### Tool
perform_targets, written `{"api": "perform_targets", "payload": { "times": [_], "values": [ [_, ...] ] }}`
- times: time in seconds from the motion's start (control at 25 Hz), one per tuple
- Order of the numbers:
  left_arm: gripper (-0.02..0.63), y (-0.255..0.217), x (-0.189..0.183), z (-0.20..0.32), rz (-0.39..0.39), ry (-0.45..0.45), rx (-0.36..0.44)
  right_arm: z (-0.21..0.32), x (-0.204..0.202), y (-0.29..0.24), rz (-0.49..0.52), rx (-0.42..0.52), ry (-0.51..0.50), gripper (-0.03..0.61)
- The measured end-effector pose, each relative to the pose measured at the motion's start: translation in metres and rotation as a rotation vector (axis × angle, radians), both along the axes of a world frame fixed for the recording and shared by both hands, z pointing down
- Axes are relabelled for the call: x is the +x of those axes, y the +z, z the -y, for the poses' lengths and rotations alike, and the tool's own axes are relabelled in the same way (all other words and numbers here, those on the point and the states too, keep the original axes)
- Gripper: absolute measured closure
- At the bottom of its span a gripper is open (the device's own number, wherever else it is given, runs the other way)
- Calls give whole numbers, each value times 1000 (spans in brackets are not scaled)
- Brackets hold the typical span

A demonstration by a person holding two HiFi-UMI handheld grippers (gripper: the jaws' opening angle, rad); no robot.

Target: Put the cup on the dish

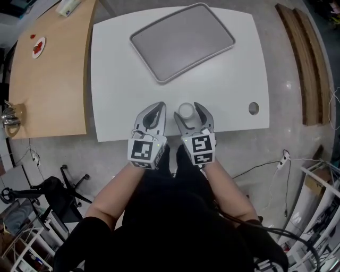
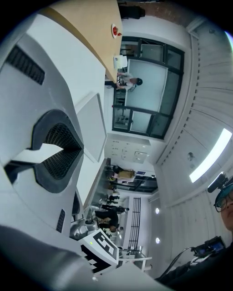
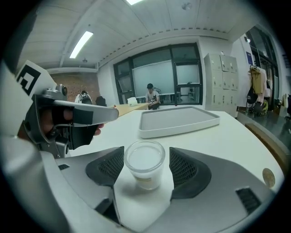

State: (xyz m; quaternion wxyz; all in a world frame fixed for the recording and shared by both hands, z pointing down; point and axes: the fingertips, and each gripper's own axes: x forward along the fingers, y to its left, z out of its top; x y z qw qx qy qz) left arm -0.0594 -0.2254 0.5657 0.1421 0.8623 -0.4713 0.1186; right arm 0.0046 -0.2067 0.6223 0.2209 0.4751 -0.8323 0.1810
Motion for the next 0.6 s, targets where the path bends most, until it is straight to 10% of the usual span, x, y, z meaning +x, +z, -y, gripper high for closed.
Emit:
{"api": "perform_targets", "payload": {
  "times": [0.6],
  "values": [
    [607,42,-5,24,3,32,-45,17,-6,35,-59,11,24,322]
  ]
}}
